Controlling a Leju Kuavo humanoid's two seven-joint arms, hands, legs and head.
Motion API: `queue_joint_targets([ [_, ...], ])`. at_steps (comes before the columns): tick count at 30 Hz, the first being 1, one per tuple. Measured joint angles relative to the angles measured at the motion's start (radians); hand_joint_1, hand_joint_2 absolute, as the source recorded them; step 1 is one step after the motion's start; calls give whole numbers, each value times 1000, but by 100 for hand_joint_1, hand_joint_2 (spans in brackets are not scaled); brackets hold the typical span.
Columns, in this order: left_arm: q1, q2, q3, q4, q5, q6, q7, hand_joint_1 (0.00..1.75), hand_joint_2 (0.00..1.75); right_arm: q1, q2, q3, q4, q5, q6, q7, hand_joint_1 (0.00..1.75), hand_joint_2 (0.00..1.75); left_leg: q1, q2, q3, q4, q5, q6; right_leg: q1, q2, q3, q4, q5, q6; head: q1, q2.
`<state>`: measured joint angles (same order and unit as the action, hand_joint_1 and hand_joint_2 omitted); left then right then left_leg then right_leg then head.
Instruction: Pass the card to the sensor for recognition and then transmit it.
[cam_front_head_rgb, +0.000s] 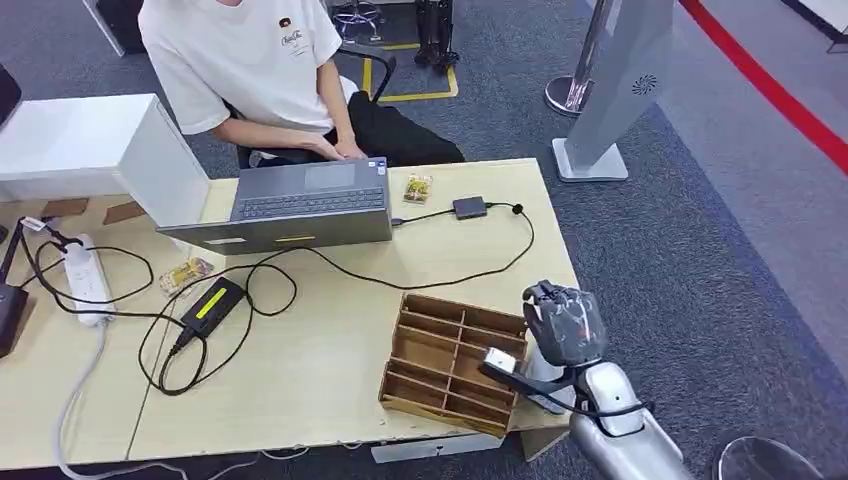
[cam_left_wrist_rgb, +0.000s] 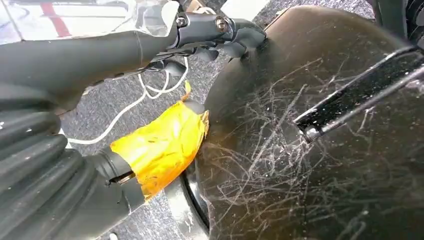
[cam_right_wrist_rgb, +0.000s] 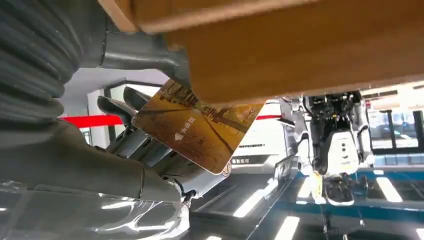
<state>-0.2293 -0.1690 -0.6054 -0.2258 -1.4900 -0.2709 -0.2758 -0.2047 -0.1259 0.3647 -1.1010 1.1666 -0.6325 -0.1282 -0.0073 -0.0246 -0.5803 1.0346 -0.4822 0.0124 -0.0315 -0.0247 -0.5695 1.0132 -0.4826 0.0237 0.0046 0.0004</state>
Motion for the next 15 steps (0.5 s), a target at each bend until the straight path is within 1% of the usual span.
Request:
queue_joint_targets([
  [15, 6, -2, 0, 0, 16, 17, 13, 0, 175, 30, 0, -10, 3, -10, 2, -10, 175, 175, 0, 0, 0, 0, 0, 0, 0, 0, 0, 0, 0, 0, 0, 0],
])
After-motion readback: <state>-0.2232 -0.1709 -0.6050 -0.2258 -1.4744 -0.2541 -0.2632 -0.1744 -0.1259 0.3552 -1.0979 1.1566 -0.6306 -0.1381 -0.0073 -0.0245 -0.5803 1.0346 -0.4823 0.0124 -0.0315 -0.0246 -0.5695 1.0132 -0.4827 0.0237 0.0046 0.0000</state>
